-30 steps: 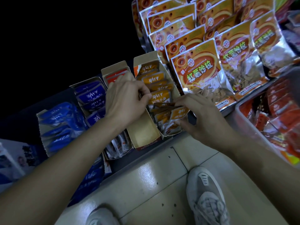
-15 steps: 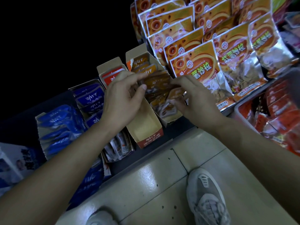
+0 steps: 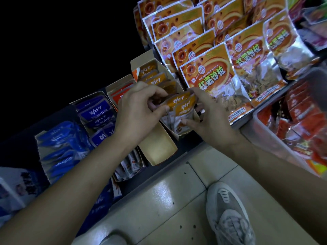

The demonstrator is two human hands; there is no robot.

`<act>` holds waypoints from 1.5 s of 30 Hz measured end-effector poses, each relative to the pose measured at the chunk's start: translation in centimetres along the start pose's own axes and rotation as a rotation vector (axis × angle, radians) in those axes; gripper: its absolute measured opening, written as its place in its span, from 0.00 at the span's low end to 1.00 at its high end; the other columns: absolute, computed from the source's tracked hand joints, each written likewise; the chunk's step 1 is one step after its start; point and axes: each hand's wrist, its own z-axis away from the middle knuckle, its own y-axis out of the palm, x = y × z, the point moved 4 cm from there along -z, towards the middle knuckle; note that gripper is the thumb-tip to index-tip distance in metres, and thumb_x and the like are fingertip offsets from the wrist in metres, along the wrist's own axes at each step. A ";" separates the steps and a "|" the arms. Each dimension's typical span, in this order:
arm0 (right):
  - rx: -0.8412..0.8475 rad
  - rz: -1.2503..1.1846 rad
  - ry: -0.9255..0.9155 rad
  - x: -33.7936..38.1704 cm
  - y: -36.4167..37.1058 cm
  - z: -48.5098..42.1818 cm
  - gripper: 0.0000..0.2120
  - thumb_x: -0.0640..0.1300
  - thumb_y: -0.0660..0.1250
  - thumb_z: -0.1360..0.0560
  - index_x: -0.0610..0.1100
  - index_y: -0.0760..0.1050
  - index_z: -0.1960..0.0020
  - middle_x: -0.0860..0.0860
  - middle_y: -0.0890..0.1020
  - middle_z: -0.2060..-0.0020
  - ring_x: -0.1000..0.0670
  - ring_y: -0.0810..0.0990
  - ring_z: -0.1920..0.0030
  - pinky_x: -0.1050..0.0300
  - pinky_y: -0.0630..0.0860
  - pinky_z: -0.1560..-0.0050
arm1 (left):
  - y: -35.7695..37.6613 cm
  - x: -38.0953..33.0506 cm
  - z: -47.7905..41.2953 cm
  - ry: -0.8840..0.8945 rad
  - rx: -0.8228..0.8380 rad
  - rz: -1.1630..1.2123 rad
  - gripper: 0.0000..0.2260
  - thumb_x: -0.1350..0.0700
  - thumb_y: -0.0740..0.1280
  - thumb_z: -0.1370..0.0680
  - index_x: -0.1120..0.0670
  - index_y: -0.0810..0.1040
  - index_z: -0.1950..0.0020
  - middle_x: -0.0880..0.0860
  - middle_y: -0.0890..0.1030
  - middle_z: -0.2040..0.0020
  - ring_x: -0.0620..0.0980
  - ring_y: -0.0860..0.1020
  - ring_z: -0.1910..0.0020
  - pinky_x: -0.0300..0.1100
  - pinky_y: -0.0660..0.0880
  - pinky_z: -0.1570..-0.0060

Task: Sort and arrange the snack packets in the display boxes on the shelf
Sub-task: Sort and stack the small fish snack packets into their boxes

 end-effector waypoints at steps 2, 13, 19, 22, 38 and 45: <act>0.016 -0.060 -0.004 -0.1 0.5 0.8 0.35 0.37 0.77 0.31 0.52 0.67 0.29 0.57 0.77 0.48 0.56 0.76 0.55 0.59 0.77 0.58 | -0.2 0.0 0.5 0.016 -0.010 0.026 0.11 0.58 0.78 0.27 0.53 0.84 0.46 0.47 0.77 0.50 0.42 0.79 0.60 0.35 0.78 0.60; 0.029 -0.091 -0.059 -0.9 0.8 4.1 0.33 0.29 0.66 0.27 0.50 0.68 0.27 0.62 0.72 0.53 0.51 0.75 0.59 0.66 0.70 0.62 | 1.0 -1.5 4.5 0.059 0.060 0.212 0.19 0.56 0.67 0.28 0.58 0.81 0.38 0.55 0.74 0.41 0.45 0.74 0.39 0.35 0.75 0.45; 0.076 -0.098 -0.051 -1.1 -0.1 5.4 0.34 0.26 0.66 0.29 0.48 0.69 0.27 0.51 0.75 0.45 0.53 0.75 0.56 0.61 0.75 0.59 | 2.2 -2.4 5.2 0.013 -0.046 0.023 0.17 0.46 0.76 0.28 0.53 0.82 0.44 0.51 0.75 0.45 0.45 0.74 0.45 0.46 0.78 0.52; 0.082 -0.103 -0.040 -1.1 -0.3 5.6 0.34 0.26 0.66 0.29 0.48 0.68 0.26 0.49 0.76 0.46 0.52 0.75 0.56 0.59 0.77 0.57 | 2.6 -2.5 5.1 0.016 -0.105 -0.008 0.12 0.51 0.77 0.27 0.55 0.81 0.49 0.52 0.76 0.49 0.43 0.73 0.48 0.41 0.76 0.56; 0.067 0.006 -0.168 1.4 -0.7 2.2 0.30 0.39 0.74 0.26 0.47 0.70 0.26 0.54 0.74 0.36 0.49 0.71 0.35 0.49 0.75 0.38 | 2.6 -0.7 7.1 -0.147 -0.190 -0.047 0.27 0.43 0.76 0.28 0.56 0.76 0.34 0.52 0.78 0.43 0.49 0.77 0.45 0.50 0.79 0.48; 0.151 -0.299 -0.001 1.4 0.5 3.1 0.40 0.34 0.71 0.24 0.45 0.54 0.20 0.53 0.72 0.28 0.53 0.69 0.28 0.55 0.72 0.31 | 3.2 -1.5 9.3 -0.359 -0.318 0.300 0.34 0.53 0.78 0.27 0.52 0.70 0.24 0.39 0.77 0.36 0.38 0.78 0.38 0.36 0.76 0.39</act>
